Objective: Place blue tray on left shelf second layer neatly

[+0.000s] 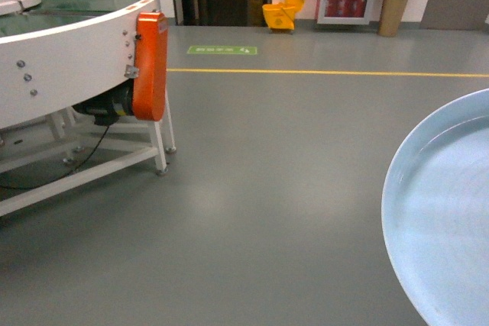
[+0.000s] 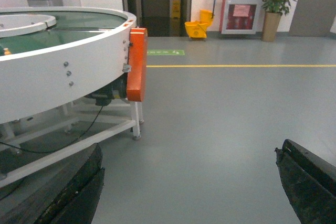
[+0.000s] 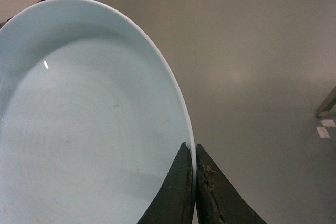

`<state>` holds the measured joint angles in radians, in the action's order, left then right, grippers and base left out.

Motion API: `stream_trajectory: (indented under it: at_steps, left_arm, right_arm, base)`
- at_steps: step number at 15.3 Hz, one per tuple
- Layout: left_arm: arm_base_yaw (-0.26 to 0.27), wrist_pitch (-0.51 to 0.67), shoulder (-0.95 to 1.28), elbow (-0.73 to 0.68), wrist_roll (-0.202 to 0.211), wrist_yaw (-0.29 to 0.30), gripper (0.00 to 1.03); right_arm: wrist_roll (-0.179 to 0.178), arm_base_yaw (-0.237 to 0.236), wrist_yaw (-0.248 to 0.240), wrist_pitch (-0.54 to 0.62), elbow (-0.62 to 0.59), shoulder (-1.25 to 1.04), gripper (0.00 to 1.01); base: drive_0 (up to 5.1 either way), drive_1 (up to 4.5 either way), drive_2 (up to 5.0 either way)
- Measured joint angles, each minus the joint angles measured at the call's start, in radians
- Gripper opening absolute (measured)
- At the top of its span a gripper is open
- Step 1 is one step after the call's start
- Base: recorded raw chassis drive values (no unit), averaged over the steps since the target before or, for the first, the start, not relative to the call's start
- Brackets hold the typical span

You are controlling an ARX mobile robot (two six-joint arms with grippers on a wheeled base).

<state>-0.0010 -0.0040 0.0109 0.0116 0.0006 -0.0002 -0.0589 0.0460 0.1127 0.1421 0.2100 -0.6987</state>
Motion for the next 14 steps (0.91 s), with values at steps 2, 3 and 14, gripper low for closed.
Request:
stream_trajectory:
  at_steps: [2, 3, 14]
  left_arm:
    - [0.0, 0.0, 0.0, 0.0, 0.0, 0.0, 0.98]
    - [0.0, 0.0, 0.0, 0.0, 0.0, 0.0, 0.98]
    - [0.0, 0.0, 0.0, 0.0, 0.0, 0.0, 0.98]
  right_arm:
    - [0.0, 0.0, 0.0, 0.0, 0.0, 0.0, 0.02]
    - [0.0, 0.0, 0.0, 0.0, 0.0, 0.0, 0.02]
    - [0.0, 0.0, 0.0, 0.0, 0.0, 0.0, 0.02]
  base:
    - [-1.7, -1.66, -1.7]
    - [-1.6, -1.6, -1.6]
    - [-1.6, -1.57, -1.6]
